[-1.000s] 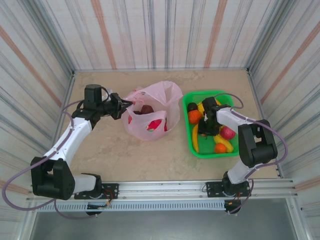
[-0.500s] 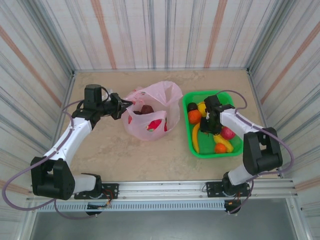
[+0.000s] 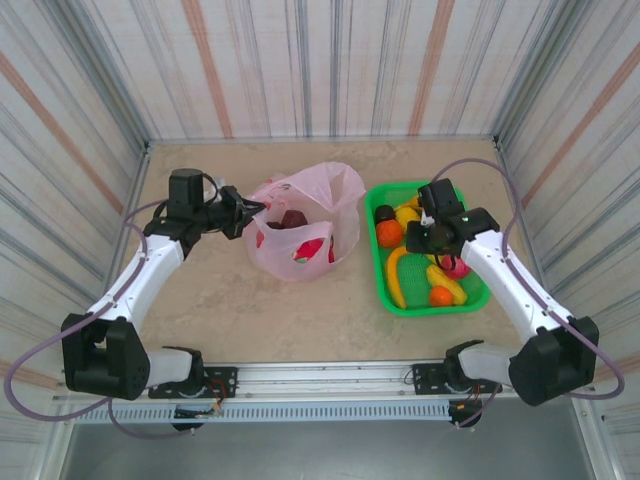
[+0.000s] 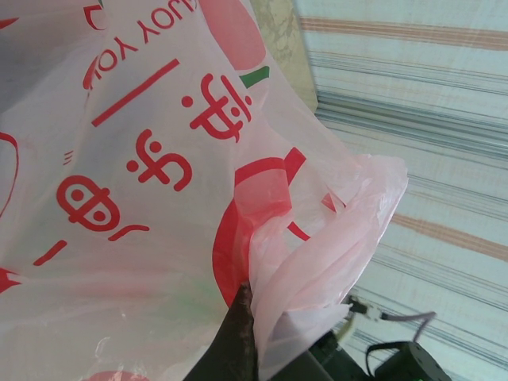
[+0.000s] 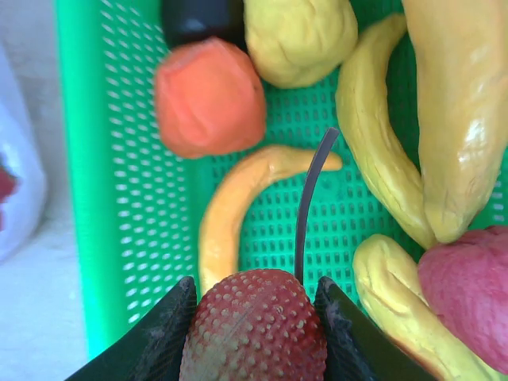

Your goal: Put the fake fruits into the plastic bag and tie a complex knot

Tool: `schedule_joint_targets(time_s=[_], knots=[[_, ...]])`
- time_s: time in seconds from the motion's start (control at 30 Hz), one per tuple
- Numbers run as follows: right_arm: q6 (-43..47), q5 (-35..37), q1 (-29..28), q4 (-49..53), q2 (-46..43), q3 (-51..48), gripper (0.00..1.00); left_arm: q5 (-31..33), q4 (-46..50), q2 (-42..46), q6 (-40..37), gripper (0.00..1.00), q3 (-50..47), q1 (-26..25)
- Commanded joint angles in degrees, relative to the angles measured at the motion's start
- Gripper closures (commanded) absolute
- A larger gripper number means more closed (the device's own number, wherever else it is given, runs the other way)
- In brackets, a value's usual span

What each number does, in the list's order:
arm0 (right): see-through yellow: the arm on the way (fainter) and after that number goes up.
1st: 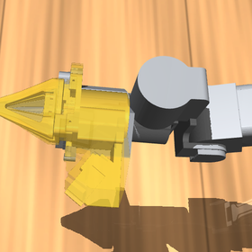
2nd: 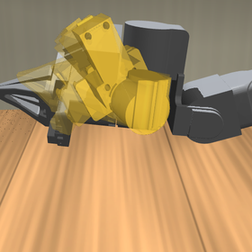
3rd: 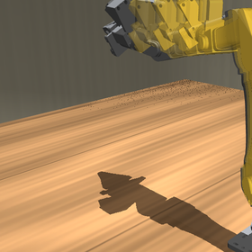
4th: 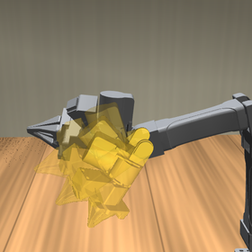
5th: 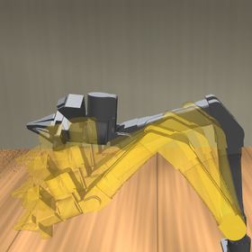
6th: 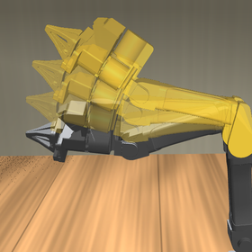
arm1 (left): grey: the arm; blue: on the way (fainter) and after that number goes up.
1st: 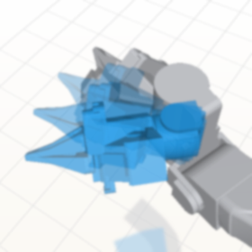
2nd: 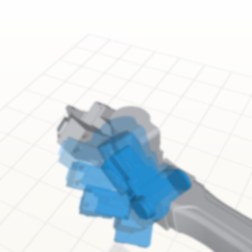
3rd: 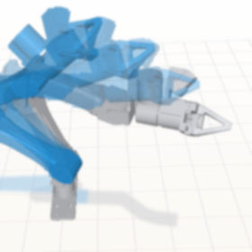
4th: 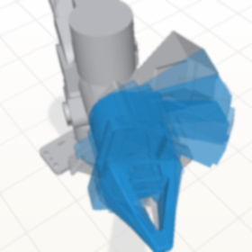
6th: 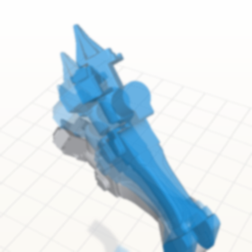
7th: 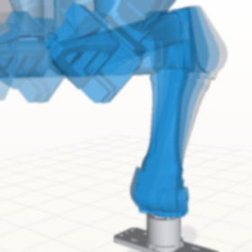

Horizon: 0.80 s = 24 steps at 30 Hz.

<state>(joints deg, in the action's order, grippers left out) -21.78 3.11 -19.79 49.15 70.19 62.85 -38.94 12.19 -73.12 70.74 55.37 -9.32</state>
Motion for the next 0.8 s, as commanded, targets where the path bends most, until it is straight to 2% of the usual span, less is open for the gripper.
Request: schedule_joint_targets(time_s=[0.0, 0.33, 0.77], knots=[[-0.07, 0.71, -2.01, 5.25, -2.15, 4.41, 0.68, -0.08, 1.57, 1.13, -1.35, 1.00, 0.08, 0.23], [-2.58, -2.06, -11.32, 1.89, 1.71, 16.55, 0.69, -0.08, 1.19, 1.13, -1.31, 1.00, -0.44, -0.08], [-3.53, -7.47, -23.71, -7.42, 19.67, 31.13, 0.69, 0.27, 0.93, 1.64, -0.97, 1.00, -0.38, -0.76]])
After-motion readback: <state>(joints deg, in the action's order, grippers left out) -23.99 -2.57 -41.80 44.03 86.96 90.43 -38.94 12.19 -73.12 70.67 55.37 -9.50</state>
